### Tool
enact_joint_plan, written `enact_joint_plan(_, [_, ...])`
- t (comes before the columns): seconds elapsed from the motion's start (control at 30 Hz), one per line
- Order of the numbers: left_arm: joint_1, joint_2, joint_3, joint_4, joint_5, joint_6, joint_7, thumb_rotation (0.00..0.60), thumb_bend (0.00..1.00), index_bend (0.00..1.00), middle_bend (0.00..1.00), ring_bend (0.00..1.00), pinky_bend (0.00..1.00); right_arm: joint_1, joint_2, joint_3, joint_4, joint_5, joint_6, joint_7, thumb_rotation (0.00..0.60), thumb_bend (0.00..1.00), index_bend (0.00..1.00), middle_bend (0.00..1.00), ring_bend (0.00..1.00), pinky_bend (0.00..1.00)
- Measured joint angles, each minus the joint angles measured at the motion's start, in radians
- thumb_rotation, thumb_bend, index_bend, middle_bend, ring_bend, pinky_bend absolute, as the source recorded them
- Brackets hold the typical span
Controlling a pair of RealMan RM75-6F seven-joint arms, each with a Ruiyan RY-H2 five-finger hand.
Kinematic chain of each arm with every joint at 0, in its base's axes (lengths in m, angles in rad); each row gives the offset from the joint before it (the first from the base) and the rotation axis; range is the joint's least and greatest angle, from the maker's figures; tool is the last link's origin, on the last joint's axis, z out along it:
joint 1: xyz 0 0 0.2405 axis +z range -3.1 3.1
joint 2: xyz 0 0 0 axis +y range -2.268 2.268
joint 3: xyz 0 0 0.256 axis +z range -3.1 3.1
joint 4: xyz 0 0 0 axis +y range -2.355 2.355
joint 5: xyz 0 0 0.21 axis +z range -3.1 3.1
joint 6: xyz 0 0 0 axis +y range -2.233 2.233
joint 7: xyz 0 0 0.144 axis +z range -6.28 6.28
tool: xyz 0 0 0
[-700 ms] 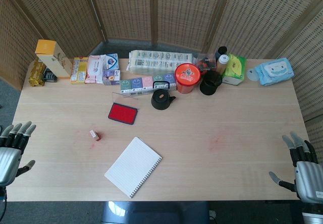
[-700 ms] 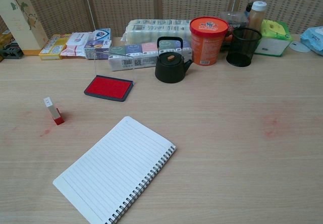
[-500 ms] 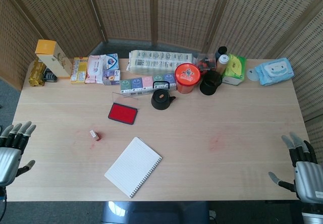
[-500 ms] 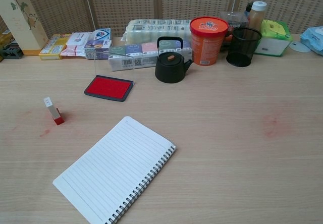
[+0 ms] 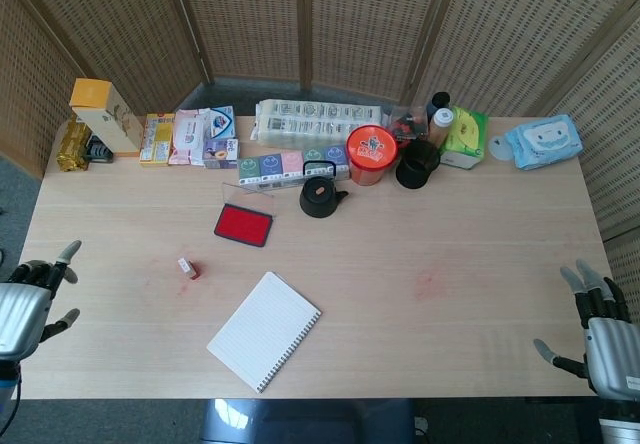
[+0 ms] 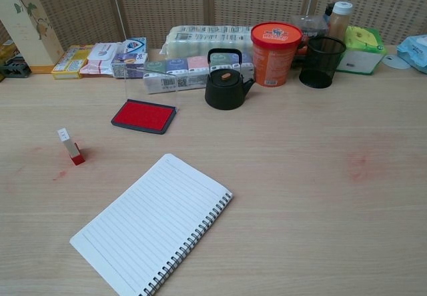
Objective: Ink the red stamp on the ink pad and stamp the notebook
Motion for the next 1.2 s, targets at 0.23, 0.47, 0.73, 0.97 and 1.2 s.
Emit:
enact_joint_plan(0.23, [-0.076, -0.025, -0.018, 0.027, 0.032, -0.076, 0.053, 0.6, 0.02, 0.23, 1.0, 1.0, 1.0, 0.005, -0.005, -0.002, 0.001, 0.002, -0.011, -0.009, 0.6, 0.03, 0.0, 0.0, 0.0, 0.0])
enact_joint_plan(0.47, [-0.161, -0.066, -0.045, 0.069, 0.021, -0.18, 0.126, 0.6, 0.06, 0.34, 1.0, 1.0, 1.0, 0.014, -0.015, 0.001, 0.005, 0.024, -0.03, -0.028, 0.6, 0.03, 0.0, 0.0, 0.0, 0.0])
enact_joint_plan(0.73, [-0.238, -0.138, -0.065, 0.107, -0.044, -0.313, 0.26, 0.6, 0.1, 0.35, 1.0, 1.0, 1.0, 0.029, -0.029, 0.012, 0.009, 0.065, -0.058, -0.053, 0.6, 0.03, 0.0, 0.0, 0.0, 0.0])
enact_joint_plan(0.97, [-0.296, -0.247, -0.073, 0.207, -0.083, -0.376, 0.311, 0.6, 0.18, 0.37, 1.0, 1.0, 1.0, 0.034, -0.025, 0.016, 0.01, 0.077, -0.069, -0.041, 0.6, 0.03, 0.0, 0.0, 0.0, 0.0])
enact_joint_plan(1.2, [-0.342, -0.343, -0.062, 0.327, -0.068, -0.393, 0.294, 0.6, 0.2, 0.41, 1.0, 1.0, 1.0, 0.034, -0.019, 0.016, 0.009, 0.079, -0.068, -0.03, 0.6, 0.03, 0.0, 0.0, 0.0, 0.0])
